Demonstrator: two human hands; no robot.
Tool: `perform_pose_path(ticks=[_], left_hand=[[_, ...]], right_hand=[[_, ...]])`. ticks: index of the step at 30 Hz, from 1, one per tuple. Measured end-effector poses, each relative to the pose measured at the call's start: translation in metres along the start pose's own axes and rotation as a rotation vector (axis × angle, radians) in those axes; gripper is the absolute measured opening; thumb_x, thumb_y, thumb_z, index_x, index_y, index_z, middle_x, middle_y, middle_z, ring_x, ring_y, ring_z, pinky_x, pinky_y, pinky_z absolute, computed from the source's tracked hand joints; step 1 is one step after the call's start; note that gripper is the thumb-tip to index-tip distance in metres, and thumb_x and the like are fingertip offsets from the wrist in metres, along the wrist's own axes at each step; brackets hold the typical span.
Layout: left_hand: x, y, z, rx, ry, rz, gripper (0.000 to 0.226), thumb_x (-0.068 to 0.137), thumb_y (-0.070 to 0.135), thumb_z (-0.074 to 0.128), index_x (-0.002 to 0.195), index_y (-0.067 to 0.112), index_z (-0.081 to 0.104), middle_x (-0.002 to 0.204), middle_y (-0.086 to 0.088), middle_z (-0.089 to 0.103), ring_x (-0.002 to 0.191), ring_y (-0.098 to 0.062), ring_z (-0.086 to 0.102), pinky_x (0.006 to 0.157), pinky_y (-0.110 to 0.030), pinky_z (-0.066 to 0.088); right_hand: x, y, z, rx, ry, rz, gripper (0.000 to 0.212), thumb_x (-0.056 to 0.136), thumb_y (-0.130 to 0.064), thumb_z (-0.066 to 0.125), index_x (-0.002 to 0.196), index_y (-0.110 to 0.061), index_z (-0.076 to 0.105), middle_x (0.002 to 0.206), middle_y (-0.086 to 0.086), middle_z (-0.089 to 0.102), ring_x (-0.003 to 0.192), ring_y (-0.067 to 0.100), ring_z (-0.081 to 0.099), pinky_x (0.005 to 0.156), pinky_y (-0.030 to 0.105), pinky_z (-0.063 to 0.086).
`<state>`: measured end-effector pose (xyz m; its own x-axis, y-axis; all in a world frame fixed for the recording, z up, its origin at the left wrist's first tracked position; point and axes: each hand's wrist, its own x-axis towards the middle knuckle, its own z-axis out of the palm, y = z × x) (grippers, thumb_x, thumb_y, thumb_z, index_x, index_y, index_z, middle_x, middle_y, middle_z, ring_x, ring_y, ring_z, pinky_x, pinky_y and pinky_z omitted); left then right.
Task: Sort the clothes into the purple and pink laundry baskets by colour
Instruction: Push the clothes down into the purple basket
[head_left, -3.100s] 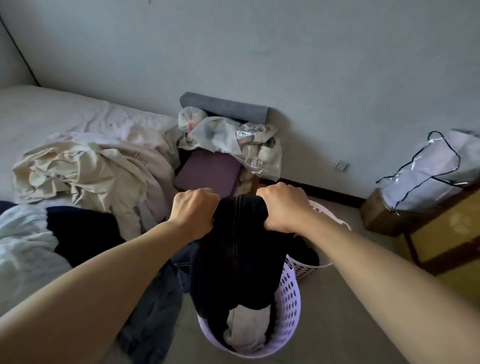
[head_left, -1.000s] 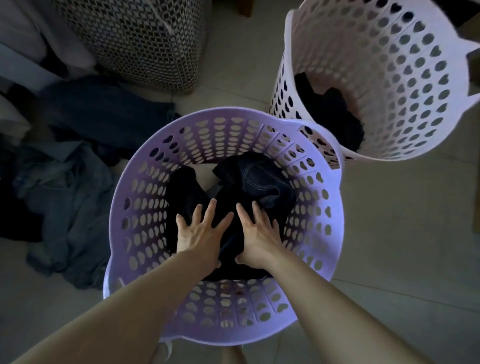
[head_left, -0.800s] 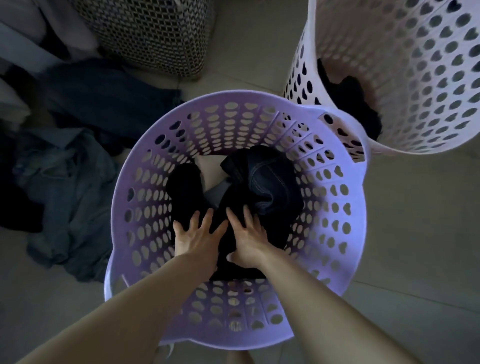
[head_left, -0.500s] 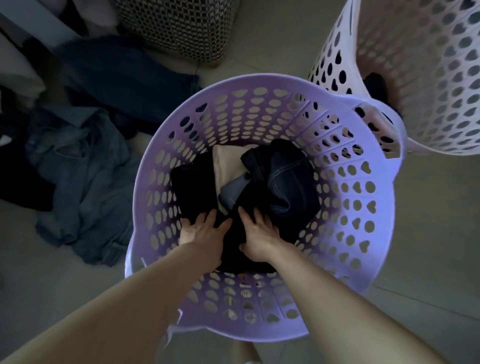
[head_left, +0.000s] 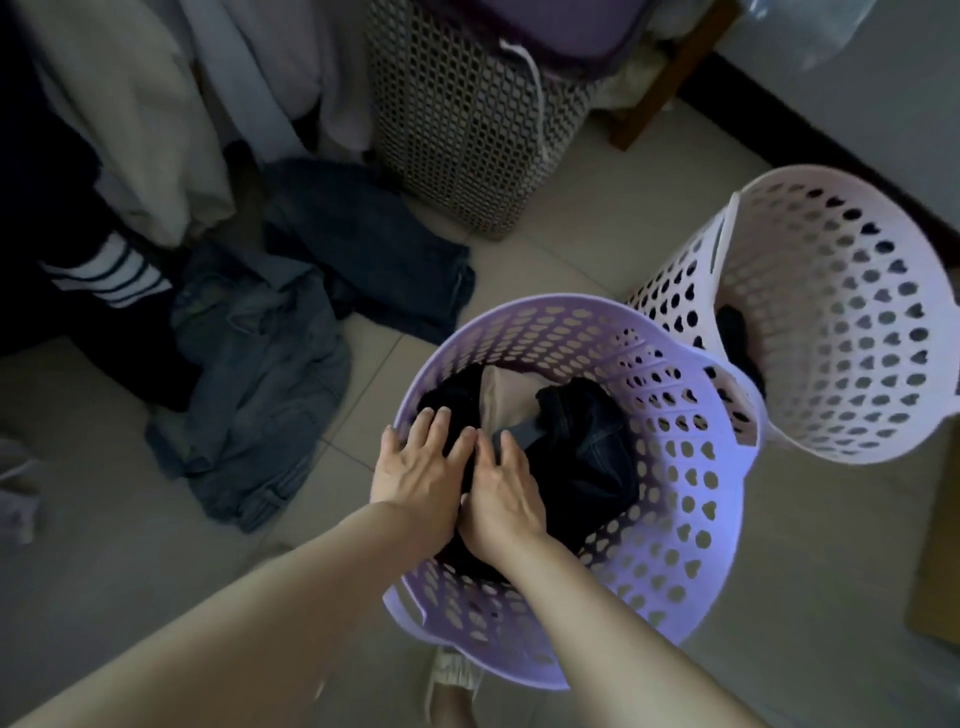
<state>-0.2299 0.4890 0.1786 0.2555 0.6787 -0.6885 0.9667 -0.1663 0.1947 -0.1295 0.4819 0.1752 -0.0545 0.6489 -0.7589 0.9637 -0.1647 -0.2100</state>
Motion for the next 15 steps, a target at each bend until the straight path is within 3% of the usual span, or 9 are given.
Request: perform_pose_path(ticks=[8, 15], left_hand=[[-0.060, -0.103, -0.024, -0.091, 0.031, -0.141, 0.082, 0.091, 0.034, 0.053, 0.152, 0.023, -0.002, 0.159, -0.009, -0.012, 0.147, -0.026, -0.009, 0.116, -0.049, 0.009], [-0.102, -0.218, 0.004, -0.155, -0.011, -0.283, 0.089, 0.089, 0.032, 0.057, 0.152, 0.023, -0.006, 0.159, -0.009, -0.013, 0.147, -0.027, -0.007, 0.116, -0.049, 0.010]], right_hand=[[-0.014, -0.110, -0.009, -0.099, 0.021, -0.054, 0.076, 0.092, -0.020, 0.051, 0.152, -0.020, 0.005, 0.159, 0.010, 0.000, 0.146, 0.025, 0.010, 0.115, 0.033, 0.019], [-0.006, -0.214, 0.034, -0.125, -0.056, -0.103, 0.076, 0.093, -0.023, 0.053, 0.152, -0.021, 0.005, 0.159, 0.009, 0.002, 0.145, 0.028, 0.012, 0.115, 0.035, 0.020]])
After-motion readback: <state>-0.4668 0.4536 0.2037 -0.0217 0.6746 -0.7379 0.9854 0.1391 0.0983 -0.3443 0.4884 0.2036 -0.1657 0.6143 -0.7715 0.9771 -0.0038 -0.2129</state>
